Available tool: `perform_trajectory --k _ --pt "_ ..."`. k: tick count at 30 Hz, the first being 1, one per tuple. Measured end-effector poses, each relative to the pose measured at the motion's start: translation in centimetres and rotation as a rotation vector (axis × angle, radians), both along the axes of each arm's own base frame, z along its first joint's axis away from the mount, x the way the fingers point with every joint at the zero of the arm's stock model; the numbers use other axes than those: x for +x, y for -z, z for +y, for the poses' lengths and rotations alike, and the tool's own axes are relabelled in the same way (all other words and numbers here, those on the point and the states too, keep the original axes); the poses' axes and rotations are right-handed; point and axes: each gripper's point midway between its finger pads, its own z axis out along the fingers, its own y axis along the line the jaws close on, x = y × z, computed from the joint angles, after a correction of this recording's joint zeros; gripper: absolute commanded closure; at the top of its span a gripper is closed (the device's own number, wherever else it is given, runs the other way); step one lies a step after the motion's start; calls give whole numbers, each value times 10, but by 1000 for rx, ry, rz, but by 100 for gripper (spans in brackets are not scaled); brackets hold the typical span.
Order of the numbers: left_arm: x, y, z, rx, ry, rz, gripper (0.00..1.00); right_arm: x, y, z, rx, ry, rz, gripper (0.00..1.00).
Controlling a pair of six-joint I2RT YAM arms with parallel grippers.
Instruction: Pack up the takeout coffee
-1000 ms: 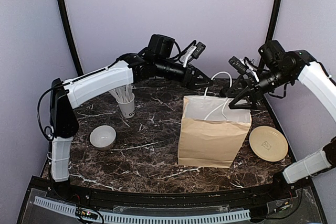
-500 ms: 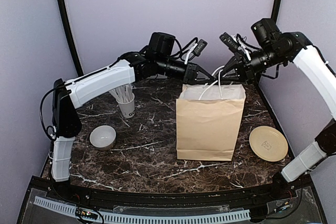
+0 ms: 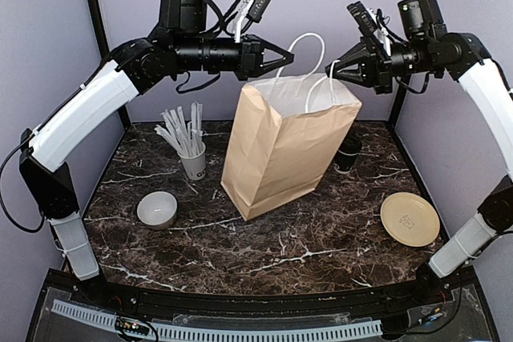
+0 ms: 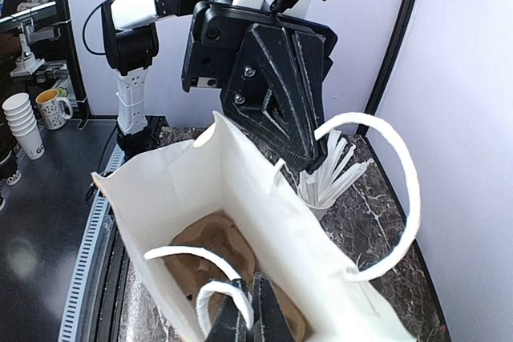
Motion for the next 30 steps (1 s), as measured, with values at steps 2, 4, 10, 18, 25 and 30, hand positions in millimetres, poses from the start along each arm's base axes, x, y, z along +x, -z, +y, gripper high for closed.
perform_trajectory --k 2,4,10,18,25,30 --pt "4 2 2 15 -25 -7 100 3 -1 3 8 -6 -4 100" --pt "8 9 4 40 -49 -5 100 6 0 6 10 -10 2 100" --pt "20 39 5 112 -102 14 100 12 6 12 8 -17 22 100" --pt "29 107 8 248 -144 63 41 18 50 14 -53 -12 97 41" --pt "25 136 16 297 -154 89 25 8 87 -9 -215 28 71 22" --pt "11 100 31 212 -158 41 24 -3 69 -39 -243 99 -28 21"
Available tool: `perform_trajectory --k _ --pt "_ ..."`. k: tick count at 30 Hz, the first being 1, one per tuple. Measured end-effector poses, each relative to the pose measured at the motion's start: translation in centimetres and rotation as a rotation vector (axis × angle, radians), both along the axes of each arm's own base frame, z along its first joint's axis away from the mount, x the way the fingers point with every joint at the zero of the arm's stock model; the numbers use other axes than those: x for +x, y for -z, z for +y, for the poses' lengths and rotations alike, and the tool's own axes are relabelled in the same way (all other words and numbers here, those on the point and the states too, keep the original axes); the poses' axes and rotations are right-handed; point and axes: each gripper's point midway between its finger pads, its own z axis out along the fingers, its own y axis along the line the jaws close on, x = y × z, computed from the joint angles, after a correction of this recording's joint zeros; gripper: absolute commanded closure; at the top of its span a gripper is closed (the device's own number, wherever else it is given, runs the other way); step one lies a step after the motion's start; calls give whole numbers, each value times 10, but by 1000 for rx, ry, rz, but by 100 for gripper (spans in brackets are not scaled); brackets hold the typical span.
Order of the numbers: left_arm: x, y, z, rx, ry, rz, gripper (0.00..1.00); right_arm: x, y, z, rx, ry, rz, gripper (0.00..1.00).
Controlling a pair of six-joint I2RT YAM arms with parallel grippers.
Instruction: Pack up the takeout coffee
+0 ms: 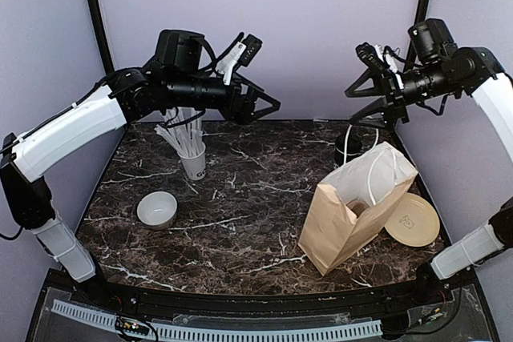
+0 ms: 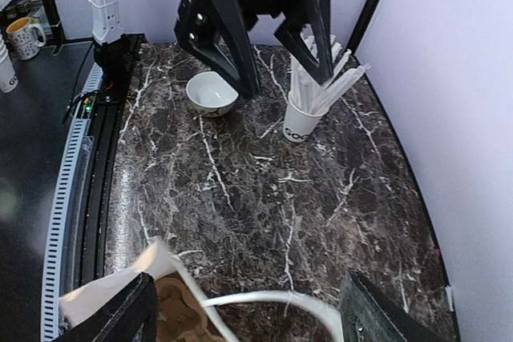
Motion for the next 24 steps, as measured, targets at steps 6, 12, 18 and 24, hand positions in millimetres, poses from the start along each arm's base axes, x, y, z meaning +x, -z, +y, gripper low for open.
perform_trajectory --k 6,12,18,24 --pt "-17 -31 1 -125 32 -15 22 2 -6 -24 -9 85 -43 20" --pt "-44 17 -57 -82 154 53 20 17 1 -38 -20 173 -11 20" --pt "-25 68 -106 -28 82 142 20 40 -11 -61 13 323 -38 20" --pt "-10 90 -117 -45 61 226 27 67 -14 -96 32 490 -42 20"
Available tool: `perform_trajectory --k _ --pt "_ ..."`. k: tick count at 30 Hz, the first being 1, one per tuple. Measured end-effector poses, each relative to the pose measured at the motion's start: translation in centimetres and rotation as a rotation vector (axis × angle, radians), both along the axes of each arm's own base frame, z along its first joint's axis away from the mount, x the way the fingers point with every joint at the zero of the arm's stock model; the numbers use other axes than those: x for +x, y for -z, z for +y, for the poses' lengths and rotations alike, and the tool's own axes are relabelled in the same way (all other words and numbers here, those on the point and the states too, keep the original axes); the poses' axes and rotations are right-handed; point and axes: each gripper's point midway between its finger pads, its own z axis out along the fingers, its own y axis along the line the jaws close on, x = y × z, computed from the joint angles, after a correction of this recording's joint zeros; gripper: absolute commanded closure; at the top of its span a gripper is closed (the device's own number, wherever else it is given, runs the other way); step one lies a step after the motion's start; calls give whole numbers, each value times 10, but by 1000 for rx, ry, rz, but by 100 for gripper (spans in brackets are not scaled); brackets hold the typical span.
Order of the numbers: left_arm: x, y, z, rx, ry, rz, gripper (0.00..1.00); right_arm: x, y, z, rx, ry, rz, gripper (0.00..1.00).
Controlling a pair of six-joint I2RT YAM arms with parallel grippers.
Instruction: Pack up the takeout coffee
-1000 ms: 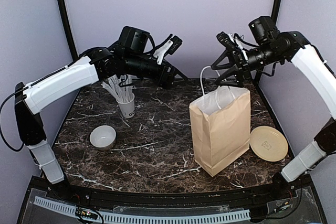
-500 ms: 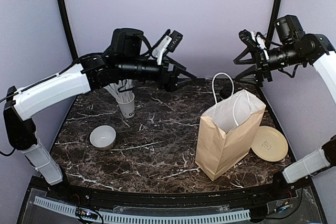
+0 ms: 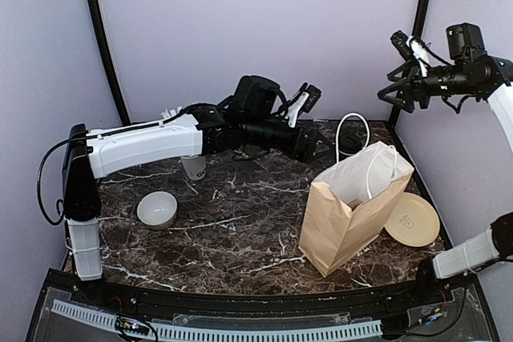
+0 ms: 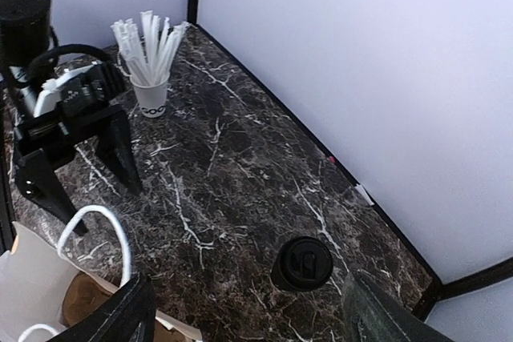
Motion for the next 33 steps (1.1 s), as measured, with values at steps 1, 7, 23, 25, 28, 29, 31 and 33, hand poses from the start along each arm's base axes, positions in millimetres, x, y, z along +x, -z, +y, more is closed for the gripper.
perform_trajectory --k 1,7,23,25,28,29,31,33 --pt "-1 -1 -2 -11 6 13 29 7 1 -9 5 35 3 20" --pt "-3 -19 -11 -94 22 46 38 35 23 -48 25 163 59 20" --pt "-9 -68 7 -181 -23 9 30 44 56 -58 66 167 142 22" --pt "-15 -69 0 -190 8 22 36 45 57 -58 66 168 140 22" --pt "-17 -62 -10 -188 43 47 45 46 56 -58 68 172 138 23" --pt "-17 -56 -14 -182 53 58 49 46 56 -59 68 174 138 23" --pt "-20 -45 -20 -165 74 83 69 47 57 -59 69 179 143 24" --pt "-22 -33 -25 -146 97 111 89 50 61 -60 69 185 152 25"
